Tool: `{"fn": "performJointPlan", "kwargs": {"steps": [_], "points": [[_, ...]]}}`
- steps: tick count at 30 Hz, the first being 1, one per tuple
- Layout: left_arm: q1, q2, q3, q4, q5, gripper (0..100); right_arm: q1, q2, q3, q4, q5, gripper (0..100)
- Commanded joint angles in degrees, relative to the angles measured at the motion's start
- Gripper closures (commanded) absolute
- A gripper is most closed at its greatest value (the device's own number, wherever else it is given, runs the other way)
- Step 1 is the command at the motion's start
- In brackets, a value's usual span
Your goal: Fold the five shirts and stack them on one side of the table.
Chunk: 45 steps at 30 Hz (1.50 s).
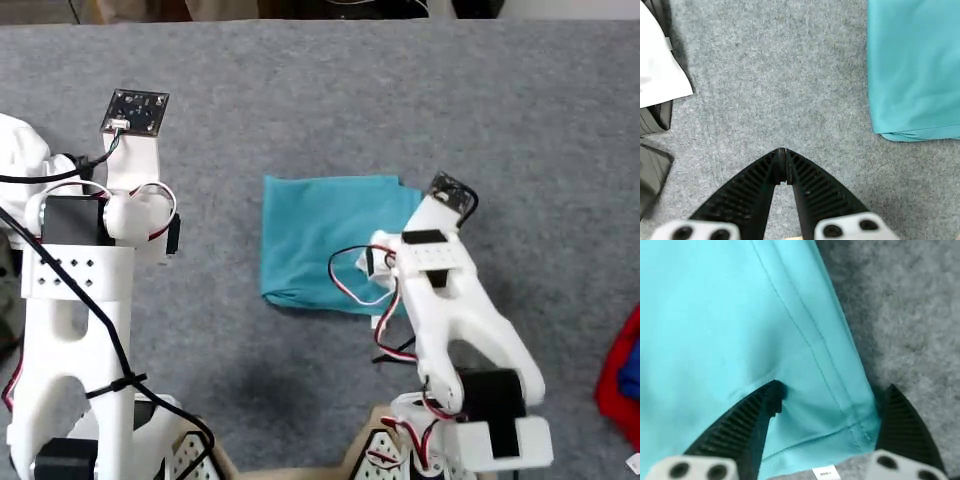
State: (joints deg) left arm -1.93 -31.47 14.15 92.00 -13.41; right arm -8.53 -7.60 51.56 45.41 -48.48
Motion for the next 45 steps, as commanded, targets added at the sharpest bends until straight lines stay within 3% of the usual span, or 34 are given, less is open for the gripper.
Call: {"fn": "performJointPlan", "kwargs": {"steps": [1,10,17,25,30,33,38,45], "points": [[-0.5,-1.2,0.0,-0.7,-0.4,98,0.7,2.1,-1.1,-0.6,-0.4,67.7],[-0.5,-1.2,0.0,-0.7,-0.4,98,0.7,2.1,-0.7,-0.5,-0.3,68.0],[-0.5,-1.2,0.1,-0.7,-0.4,98,0.7,2.2,-1.0,-0.6,0.7,90.6],[-0.4,-1.2,0.1,-0.7,-0.4,98,3.2,2.1,-1.5,-0.5,4.6,99.2],[-0.4,-1.2,0.1,-0.7,-0.4,98,7.2,2.1,-5.9,2.6,7.6,99.3],[-0.4,-1.2,0.1,-0.7,-0.4,98,10.9,2.2,-11.3,6.0,12.0,99.3],[-0.4,-1.2,0.1,-0.7,-0.4,98,17.4,2.6,-20.7,7.2,26.3,99.3],[-0.4,-1.2,0.1,-0.7,-0.4,98,18.8,2.7,-28.5,6.9,40.4,99.2]]}}
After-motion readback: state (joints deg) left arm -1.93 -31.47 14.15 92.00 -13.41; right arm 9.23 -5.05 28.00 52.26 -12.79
